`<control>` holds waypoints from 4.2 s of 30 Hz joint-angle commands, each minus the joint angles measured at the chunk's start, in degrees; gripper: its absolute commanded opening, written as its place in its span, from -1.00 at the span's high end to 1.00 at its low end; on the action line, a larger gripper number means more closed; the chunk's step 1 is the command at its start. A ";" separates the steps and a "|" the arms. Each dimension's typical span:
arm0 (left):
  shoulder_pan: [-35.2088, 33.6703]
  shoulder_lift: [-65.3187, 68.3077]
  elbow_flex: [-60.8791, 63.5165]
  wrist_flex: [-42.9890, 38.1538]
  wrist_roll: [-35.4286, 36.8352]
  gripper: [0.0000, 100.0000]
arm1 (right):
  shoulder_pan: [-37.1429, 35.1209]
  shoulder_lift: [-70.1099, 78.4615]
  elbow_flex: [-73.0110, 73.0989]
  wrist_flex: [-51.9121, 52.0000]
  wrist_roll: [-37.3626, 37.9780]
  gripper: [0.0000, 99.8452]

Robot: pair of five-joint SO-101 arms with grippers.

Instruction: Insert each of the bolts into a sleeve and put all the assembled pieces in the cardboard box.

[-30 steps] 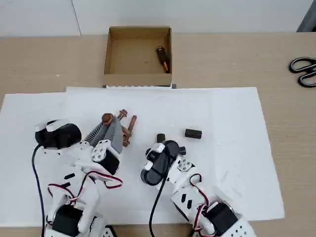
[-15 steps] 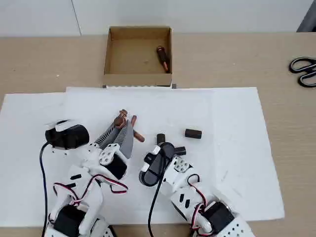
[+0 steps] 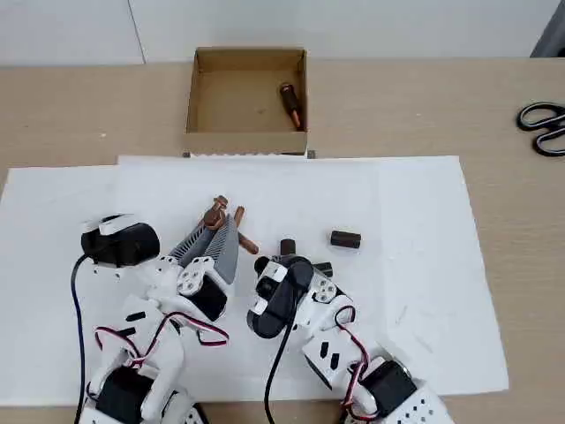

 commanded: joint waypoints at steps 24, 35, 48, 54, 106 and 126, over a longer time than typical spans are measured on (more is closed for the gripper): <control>4.57 -0.88 -3.30 3.60 0.18 0.99 | 3.74 -0.84 0.53 -1.63 0.62 1.00; 4.66 -0.88 -3.56 3.60 0.26 0.99 | 0.66 -0.84 0.62 -1.63 0.62 1.00; 4.92 -0.88 0.48 3.87 0.26 0.99 | -0.04 -0.84 -0.09 -1.63 0.62 1.00; 6.33 -0.88 0.75 8.26 -0.26 0.99 | 0.22 -0.66 0.26 -6.90 0.70 1.00; 6.07 -0.88 -4.00 13.54 -10.11 0.60 | 0.22 -0.57 0.79 -7.52 3.52 1.00; -9.14 -0.88 -0.66 13.27 -23.47 0.99 | 9.80 -0.57 0.79 -7.16 2.37 1.00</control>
